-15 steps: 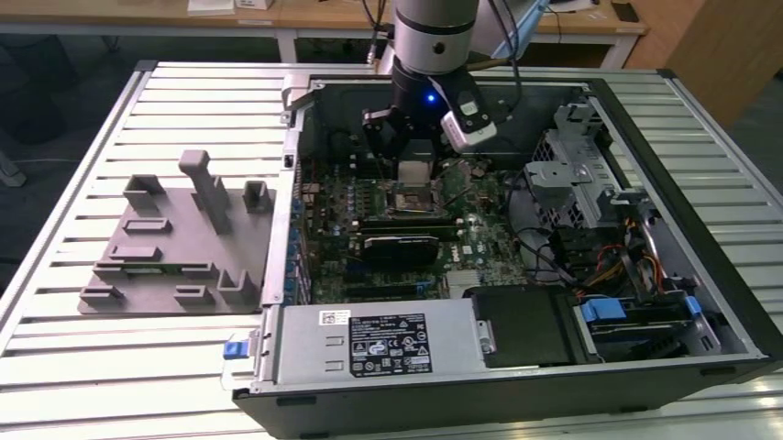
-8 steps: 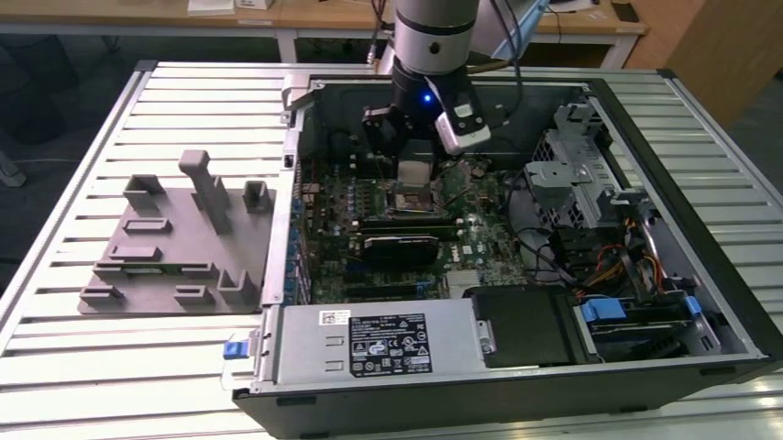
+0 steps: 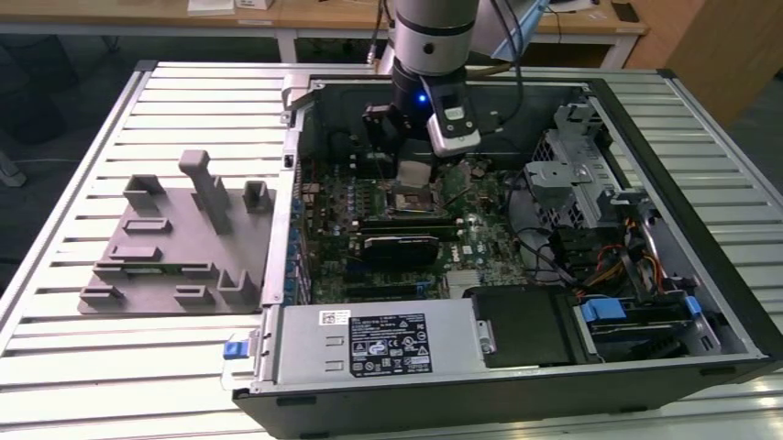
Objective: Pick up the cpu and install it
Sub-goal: 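Place the cpu into insertion slot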
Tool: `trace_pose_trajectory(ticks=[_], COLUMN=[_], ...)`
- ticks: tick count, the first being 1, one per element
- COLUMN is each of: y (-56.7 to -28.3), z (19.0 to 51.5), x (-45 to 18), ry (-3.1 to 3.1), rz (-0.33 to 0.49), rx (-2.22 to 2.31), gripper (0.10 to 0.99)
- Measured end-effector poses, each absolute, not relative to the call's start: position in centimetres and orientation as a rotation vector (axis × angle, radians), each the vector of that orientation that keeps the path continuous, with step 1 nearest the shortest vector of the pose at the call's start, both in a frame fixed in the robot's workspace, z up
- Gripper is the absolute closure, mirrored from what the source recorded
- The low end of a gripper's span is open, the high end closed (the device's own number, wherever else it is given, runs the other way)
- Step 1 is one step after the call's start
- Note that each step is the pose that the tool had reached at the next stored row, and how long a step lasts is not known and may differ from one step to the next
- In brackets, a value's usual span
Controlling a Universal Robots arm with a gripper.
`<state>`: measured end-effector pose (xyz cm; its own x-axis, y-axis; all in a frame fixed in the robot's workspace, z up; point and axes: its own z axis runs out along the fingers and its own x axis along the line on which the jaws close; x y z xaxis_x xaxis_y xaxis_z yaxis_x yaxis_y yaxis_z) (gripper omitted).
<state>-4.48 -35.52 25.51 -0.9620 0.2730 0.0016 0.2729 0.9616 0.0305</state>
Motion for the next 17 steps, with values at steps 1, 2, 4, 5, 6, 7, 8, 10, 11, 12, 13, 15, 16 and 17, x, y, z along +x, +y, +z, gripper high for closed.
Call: trace_pose_trajectory(ticks=[1,2,4,5,6,7,8,10,11,12,13,15,16,17], y=[-35.52,-35.52,-35.52,-35.52,-35.52,-35.52,-35.52,-35.52,-35.52,-35.52,-35.52,-35.52,-35.52,-35.52], z=[25.49,25.48,25.46,25.44,25.43,25.42,25.41,25.39,25.38,25.37,25.36,25.34,25.33,25.32], x=[-4.48,-4.48,-4.48,-4.49,-4.48,-4.48,-4.48,-4.48,-4.48,-4.48,-4.48,-4.48,-4.48,-4.48], ry=[3.104,3.100,3.090,3.084,3.079,3.073,3.067,3.054,3.047,3.040,3.033,3.019,3.011,3.003], rz=[0.048,0.048,0.048,0.048,0.047,0.047,0.047,0.047,0.047,0.047,0.047,0.047,0.047,0.046], rx=[0.461,0.488,0.544,0.574,0.601,0.629,0.656,0.711,0.739,0.767,0.792,0.843,0.870,0.897], gripper=[0.541,0.541,0.541,0.541,0.541,0.541,0.541,0.541,0.541,0.541,0.541,0.541,0.541,0.541])
